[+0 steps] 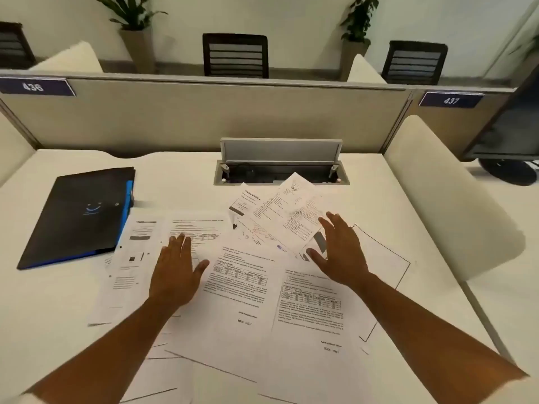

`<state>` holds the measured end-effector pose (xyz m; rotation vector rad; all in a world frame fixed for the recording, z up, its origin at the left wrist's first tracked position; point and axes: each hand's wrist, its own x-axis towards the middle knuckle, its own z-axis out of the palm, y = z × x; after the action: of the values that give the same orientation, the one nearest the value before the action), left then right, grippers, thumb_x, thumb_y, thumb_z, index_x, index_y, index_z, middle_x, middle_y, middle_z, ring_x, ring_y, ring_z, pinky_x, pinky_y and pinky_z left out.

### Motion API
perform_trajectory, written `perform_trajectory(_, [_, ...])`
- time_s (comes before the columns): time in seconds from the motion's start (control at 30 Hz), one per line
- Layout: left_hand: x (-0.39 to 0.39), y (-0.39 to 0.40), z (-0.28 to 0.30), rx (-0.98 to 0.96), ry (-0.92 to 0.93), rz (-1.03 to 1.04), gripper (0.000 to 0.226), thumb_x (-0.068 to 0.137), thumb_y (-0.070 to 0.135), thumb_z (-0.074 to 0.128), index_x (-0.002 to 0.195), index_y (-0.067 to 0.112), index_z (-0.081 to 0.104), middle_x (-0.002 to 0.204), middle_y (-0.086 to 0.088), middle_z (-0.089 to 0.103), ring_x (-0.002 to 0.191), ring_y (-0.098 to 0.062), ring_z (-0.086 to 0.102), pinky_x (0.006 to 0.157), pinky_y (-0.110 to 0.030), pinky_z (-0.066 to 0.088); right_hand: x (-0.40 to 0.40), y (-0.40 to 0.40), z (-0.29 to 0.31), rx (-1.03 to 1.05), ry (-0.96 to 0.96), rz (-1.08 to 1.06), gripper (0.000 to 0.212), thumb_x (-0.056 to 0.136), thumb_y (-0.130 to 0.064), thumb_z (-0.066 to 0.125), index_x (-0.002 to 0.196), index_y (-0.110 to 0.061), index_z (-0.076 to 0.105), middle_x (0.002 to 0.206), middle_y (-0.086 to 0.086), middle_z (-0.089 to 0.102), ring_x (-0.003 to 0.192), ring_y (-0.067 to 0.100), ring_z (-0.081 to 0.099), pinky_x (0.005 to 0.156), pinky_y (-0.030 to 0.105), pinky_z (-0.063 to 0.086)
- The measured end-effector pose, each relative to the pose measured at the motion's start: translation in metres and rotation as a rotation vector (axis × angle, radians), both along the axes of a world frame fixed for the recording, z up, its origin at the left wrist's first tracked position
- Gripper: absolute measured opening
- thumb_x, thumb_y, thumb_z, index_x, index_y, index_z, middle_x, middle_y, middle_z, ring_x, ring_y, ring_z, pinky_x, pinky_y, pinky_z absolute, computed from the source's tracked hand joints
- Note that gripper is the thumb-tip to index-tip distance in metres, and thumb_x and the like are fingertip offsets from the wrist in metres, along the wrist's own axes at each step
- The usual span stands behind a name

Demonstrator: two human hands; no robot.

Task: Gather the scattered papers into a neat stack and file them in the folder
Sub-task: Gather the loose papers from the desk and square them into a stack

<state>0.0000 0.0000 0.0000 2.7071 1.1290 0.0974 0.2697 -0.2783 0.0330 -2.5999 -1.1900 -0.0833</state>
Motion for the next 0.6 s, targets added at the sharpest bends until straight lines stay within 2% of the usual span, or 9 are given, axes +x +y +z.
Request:
perform_trajectory(0.13, [-0.012,-0.021,-0.013,-0.064,0.052,-0.026,0.083,0.092,0.062,0.035,0.154,0.01,0.016,0.162,-0.011,0.014,0.15,-0.028,0.008,0.121,-0.041,0.009,-0.009,-0.015,-0.01,0.037,0.169,-0.039,0.082,0.088,-0.063,0.061,0.15,-0.015,0.038,0.154,0.005,0.045,0.141,0.025,0.044,0.11,0.045,0.046])
perform_trajectory(0.23, [-0.017,-0.037,-0.021,-0.11,0.023,-0.012,0.083,0.091,0.063,0.036,0.153,0.011,0.017,0.162,-0.009,0.013,0.15,-0.026,0.008,0.121,-0.039,0.01,-0.015,-0.026,-0.019,0.054,0.161,-0.163,0.078,0.08,-0.07,0.067,0.137,-0.019,0.053,0.138,0.001,0.059,0.125,0.025,0.055,0.099,0.043,0.051])
perform_trajectory(0.37, [-0.024,-0.056,-0.03,-0.142,0.012,0.013,0.089,0.088,0.068,0.036,0.154,0.012,0.015,0.163,-0.006,0.008,0.15,-0.023,0.006,0.121,-0.037,0.01,-0.03,-0.041,-0.03,0.094,0.233,-0.351,0.093,0.063,-0.083,0.071,0.135,-0.026,0.055,0.139,-0.001,0.058,0.127,0.025,0.052,0.099,0.048,0.049])
perform_trajectory(0.5, [-0.029,-0.066,-0.039,-0.163,0.067,0.028,0.096,0.087,0.069,0.041,0.155,0.01,0.007,0.163,-0.006,0.002,0.15,-0.024,0.001,0.122,-0.037,0.01,-0.033,-0.057,-0.041,-0.053,0.277,-0.343,0.116,0.05,-0.096,0.064,0.142,-0.026,0.049,0.142,-0.001,0.051,0.131,0.026,0.046,0.101,0.048,0.047])
perform_trajectory(0.6, [-0.026,-0.07,-0.041,-0.168,0.09,0.056,0.101,0.085,0.069,0.047,0.155,0.009,0.005,0.163,-0.008,0.003,0.15,-0.025,0.004,0.121,-0.038,0.016,-0.033,-0.063,-0.049,-0.105,0.214,-0.317,0.122,0.045,-0.101,0.056,0.141,-0.027,0.049,0.139,-0.001,0.052,0.126,0.025,0.047,0.095,0.044,0.049])
